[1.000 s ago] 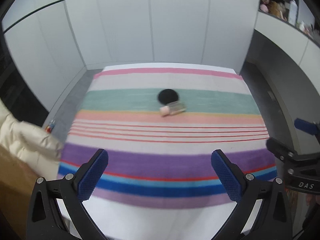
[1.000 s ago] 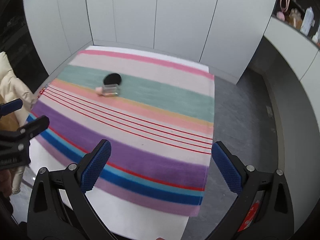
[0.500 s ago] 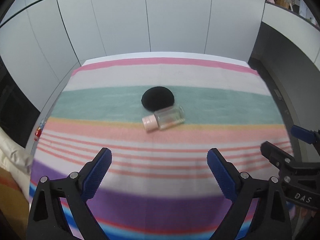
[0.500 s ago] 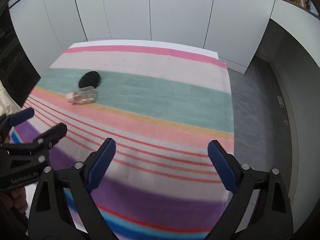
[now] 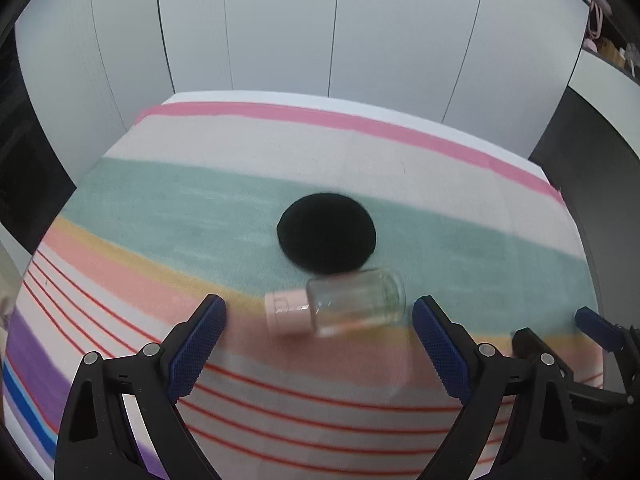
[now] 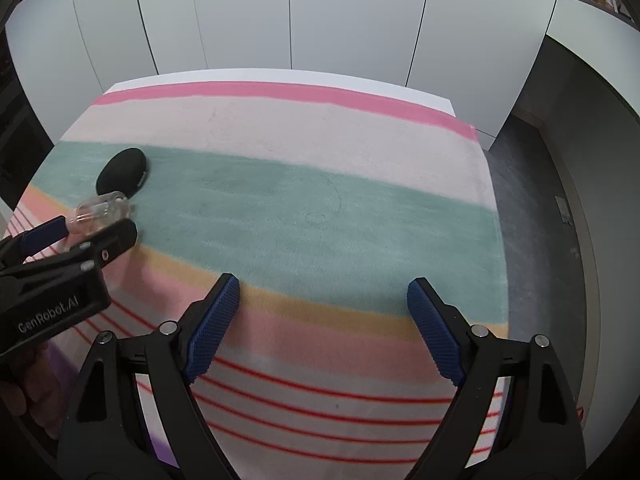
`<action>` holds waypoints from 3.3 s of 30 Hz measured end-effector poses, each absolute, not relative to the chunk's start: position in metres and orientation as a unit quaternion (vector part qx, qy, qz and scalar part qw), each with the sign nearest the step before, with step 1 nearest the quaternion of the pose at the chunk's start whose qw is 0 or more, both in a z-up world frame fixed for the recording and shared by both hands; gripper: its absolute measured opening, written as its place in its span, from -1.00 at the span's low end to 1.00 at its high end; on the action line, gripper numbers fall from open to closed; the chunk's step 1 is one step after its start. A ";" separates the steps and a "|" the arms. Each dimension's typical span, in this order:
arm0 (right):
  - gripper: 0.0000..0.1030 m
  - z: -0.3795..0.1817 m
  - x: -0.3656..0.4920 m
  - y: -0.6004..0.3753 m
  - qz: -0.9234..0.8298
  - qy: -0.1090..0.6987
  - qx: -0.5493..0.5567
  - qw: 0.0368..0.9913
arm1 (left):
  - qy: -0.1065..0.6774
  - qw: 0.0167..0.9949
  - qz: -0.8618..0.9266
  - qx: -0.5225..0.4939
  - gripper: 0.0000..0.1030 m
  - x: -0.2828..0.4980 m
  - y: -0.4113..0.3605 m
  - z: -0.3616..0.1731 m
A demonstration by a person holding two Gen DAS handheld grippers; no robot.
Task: Organize objects
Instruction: 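Grasp the pink-capped glass bottle with the left tool while the right tool grasps the black puff, then carry the glass bottle and black puff with both tools over the cardboard box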
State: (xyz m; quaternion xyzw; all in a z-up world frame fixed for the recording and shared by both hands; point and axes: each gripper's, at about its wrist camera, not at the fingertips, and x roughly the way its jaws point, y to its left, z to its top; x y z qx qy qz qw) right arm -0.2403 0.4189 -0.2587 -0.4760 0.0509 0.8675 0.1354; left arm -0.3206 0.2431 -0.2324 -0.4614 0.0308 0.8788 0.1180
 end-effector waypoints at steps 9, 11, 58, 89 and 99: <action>0.72 -0.260 -0.271 0.394 0.871 0.049 -0.478 0.103 | 0.015 0.116 0.882 -0.457 0.21 -0.317 0.216 -0.228; 0.72 -0.260 -0.279 0.381 0.874 0.042 -0.476 0.090 | 0.022 0.107 0.883 -0.456 0.21 -0.319 0.204 -0.229; 0.00 -0.146 -0.193 0.323 0.874 0.057 -0.474 0.089 | 0.013 0.119 0.868 -0.481 0.20 -0.242 0.127 -0.115; 0.00 -0.024 -0.044 0.292 0.898 0.087 -0.428 0.057 | -0.003 0.176 0.896 -0.408 0.21 -0.112 0.087 0.009; 0.00 -0.036 -0.065 0.284 0.892 0.100 -0.438 0.047 | -0.005 0.167 0.896 -0.412 0.21 -0.122 0.073 0.001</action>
